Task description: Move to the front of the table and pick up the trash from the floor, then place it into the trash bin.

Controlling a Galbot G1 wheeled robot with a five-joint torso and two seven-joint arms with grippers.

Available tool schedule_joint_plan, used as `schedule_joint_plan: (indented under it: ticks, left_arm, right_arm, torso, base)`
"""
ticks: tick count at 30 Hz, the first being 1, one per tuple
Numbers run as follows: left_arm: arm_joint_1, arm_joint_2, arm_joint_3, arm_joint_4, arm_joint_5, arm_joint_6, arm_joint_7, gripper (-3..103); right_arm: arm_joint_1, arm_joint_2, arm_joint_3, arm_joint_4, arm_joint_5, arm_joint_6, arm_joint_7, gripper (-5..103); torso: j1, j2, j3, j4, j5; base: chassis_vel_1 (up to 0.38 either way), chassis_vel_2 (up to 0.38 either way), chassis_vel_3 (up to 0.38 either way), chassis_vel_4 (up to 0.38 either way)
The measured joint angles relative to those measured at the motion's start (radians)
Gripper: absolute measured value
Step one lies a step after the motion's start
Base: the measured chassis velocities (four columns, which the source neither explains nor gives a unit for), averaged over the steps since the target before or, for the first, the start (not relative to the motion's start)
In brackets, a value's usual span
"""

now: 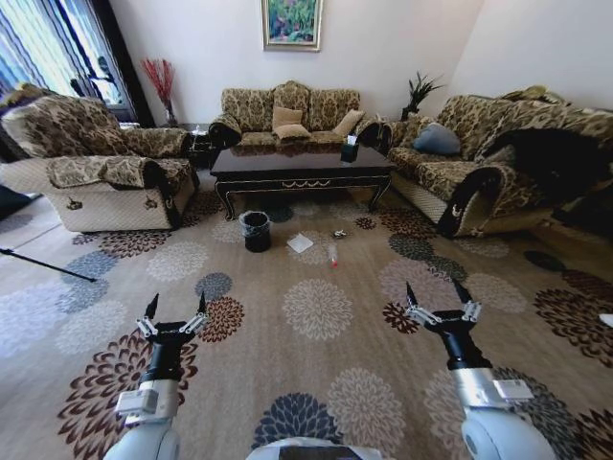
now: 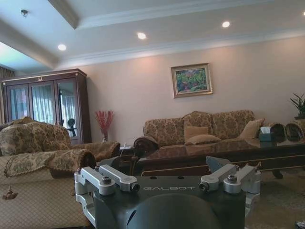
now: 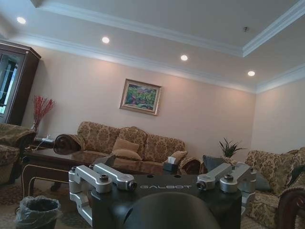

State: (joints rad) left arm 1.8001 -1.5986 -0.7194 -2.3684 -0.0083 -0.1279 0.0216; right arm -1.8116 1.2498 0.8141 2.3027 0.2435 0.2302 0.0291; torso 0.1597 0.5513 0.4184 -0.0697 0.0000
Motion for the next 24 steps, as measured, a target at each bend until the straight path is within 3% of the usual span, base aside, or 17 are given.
schedule_joint_plan:
  ticks: [16,24]
  left_arm:
    - [0.009,-0.007,0.006,-0.001,0.007,-0.007,0.000,100]
    - [0.011,-0.010,0.007,-0.001,0.012,-0.011,0.000,100]
  right_arm:
    - [0.007,0.010,0.014,-0.007,0.037,0.069,0.072,100]
    - [0.009,0.007,0.013,-0.019,0.041,0.100,0.011,100]
  torso:
    - [-0.026,-0.067,-0.041,0.0000,0.0000]
    - [-0.043,-0.107,-0.064,0.0000,0.0000]
  base:
    - [0.000,0.000,0.000,0.000]
    - [0.000,0.000,0.000,0.000]
